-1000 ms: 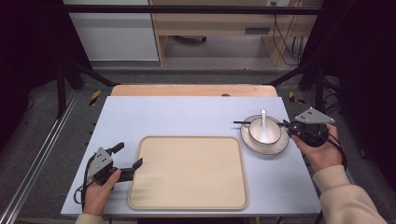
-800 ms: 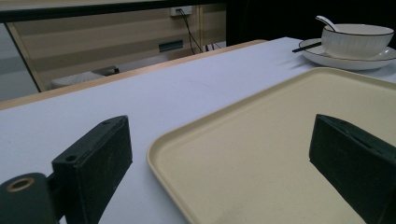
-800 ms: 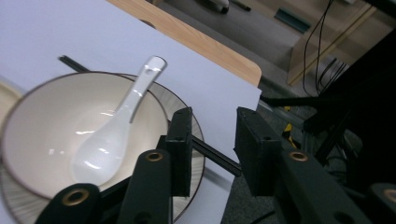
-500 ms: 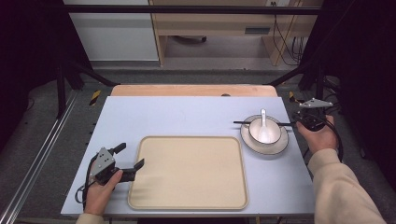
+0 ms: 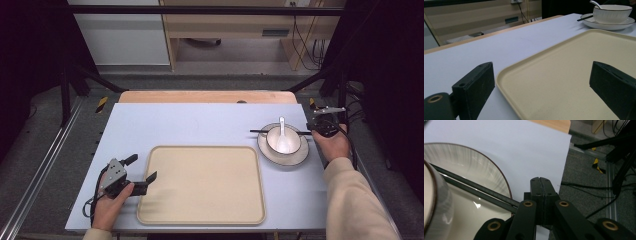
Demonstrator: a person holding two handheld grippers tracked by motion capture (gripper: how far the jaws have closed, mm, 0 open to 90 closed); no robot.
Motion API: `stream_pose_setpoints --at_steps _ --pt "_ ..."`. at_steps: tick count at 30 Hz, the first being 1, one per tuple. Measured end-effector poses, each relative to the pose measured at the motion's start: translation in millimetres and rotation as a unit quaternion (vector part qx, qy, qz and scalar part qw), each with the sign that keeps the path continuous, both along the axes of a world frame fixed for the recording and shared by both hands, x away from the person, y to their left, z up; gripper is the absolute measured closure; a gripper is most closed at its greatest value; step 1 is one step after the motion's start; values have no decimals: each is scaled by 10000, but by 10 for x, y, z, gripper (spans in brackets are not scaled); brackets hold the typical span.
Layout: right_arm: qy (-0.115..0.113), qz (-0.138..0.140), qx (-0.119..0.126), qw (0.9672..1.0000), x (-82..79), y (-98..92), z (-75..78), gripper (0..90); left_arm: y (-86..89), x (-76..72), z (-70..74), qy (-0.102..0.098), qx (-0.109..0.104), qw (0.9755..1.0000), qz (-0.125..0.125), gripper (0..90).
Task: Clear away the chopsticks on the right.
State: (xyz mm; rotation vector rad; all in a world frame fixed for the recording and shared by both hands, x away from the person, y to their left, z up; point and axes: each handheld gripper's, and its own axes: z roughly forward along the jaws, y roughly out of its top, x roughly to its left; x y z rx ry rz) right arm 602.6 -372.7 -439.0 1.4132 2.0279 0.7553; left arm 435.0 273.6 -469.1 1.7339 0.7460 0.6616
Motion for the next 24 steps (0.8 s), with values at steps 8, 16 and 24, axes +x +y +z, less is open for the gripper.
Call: stream_pose_setpoints --at_steps 8,16,24 --pt "455 162 -278 9984 -35 12 -62 889 -5 1 -2 29 31 10000 -6 61" --pt "717 117 -396 9966 -311 56 -46 880 -23 8 -17 111 75 9999 -29 62" --pt "183 375 -322 9986 -562 38 74 815 -32 12 -25 150 108 9998 -48 64"
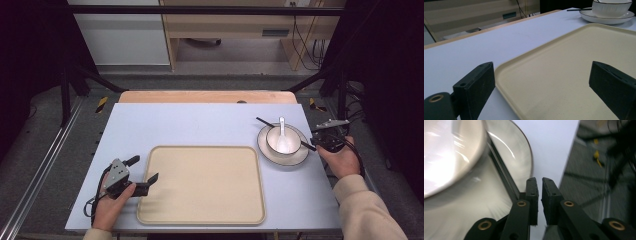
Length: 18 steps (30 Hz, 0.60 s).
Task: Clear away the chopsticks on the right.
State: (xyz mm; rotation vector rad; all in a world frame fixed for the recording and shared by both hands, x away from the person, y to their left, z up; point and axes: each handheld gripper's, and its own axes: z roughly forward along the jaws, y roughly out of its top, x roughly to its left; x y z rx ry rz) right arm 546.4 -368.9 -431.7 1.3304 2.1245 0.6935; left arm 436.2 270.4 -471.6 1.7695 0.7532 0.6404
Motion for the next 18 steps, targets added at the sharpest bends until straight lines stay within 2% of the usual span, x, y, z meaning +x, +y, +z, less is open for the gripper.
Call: stream_pose_setpoints --at_steps 1,2,3,7,13,15,18 --pt "-104 305 130 9994 -19 18 9 779 0 1 -1 8 35 10000 -7 64" --pt "-104 305 130 9994 -19 18 9 779 -3 2 -2 12 47 10000 -12 64" --pt "-107 448 100 9989 -11 33 -8 766 -7 2 -2 14 60 10000 -23 64" --pt "-53 522 182 9985 26 31 -55 764 -3 -1 -1 11 46 10000 -23 64" --pt "-27 528 163 9985 61 30 -99 779 -1 5 -8 22 62 10000 -18 65" --pt "48 658 180 9977 85 49 -141 795 -3 1 -3 13 60 10000 -22 66" --pt "77 702 150 9974 96 60 -155 822 0 0 -3 13 56 10000 -11 66"
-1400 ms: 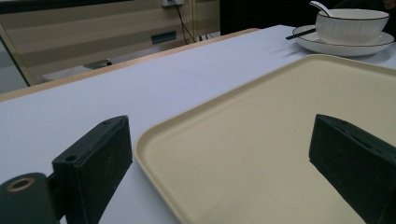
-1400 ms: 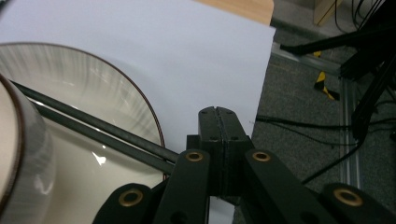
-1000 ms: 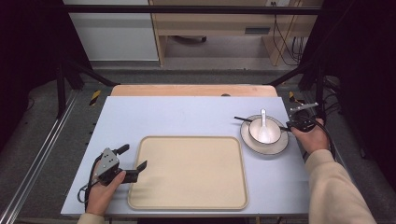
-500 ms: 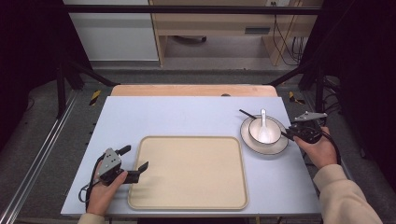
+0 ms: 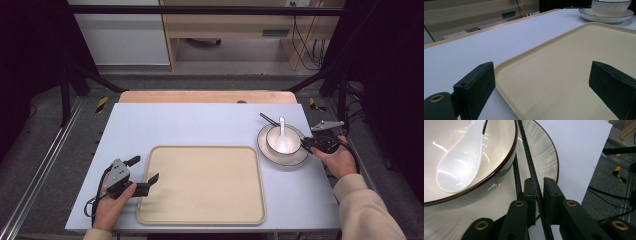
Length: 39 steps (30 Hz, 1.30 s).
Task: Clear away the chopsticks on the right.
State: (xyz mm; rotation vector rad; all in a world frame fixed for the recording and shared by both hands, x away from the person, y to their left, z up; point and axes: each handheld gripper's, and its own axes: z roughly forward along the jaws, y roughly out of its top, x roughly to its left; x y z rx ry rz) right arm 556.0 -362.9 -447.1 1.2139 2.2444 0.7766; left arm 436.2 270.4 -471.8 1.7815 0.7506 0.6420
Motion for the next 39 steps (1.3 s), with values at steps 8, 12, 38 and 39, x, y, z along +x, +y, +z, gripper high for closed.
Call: stream_pose_setpoints --at_steps 8,12,38,39 --pt "-415 -354 46 9985 -146 -25 135 855 20 2 4 -25 -8 10000 50 68" --pt "-1017 -640 314 9923 -433 -36 413 855 34 -2 14 -58 -47 9999 105 70" --pt "-610 845 596 9928 -1562 1867 317 855 85 -6 47 -145 -131 9996 219 74" --pt "-610 845 596 9928 -1562 1867 317 855 85 -6 48 -145 -133 9996 218 74"
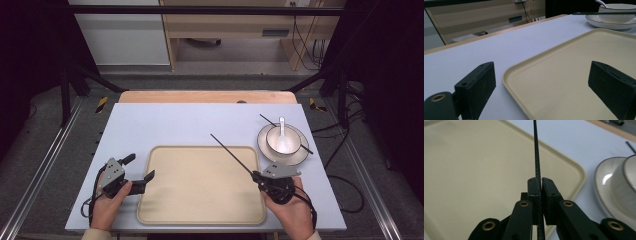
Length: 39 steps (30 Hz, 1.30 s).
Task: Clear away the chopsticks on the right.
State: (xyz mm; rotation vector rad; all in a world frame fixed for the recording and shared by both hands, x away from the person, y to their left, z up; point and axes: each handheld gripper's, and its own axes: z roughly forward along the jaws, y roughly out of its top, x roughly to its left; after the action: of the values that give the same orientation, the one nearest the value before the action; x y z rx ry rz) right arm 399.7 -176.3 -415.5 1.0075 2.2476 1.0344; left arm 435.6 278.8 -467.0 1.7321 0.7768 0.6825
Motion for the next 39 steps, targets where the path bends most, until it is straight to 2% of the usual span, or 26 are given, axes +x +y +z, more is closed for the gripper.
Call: stream_pose_setpoints --at_steps 1,2,5,7,10,20,33,39 --pt "51 33 15 10000 -8 38 -30 855 -1 -1 2 -4 -7 10000 1 74" --pt "218 109 82 9997 -32 123 -112 855 -1 -2 6 -14 -11 10000 0 74" --pt "308 165 107 9993 -61 192 -185 855 2 -2 9 -20 -10 10000 6 74" --pt "449 234 66 9987 -124 300 -298 855 5 -4 13 -26 -14 10000 7 74" --pt "596 298 -45 9978 -153 385 -383 854 7 -4 16 -26 -15 10000 8 74" --pt "754 314 -238 9964 -185 489 -520 853 9 -3 17 -25 -25 10000 9 74" --pt "775 333 -228 9962 -189 508 -547 844 6 0 15 -15 -24 10000 -1 74" --pt "762 325 -250 9962 -196 515 -551 789 7 -4 18 -24 -35 10000 1 74"
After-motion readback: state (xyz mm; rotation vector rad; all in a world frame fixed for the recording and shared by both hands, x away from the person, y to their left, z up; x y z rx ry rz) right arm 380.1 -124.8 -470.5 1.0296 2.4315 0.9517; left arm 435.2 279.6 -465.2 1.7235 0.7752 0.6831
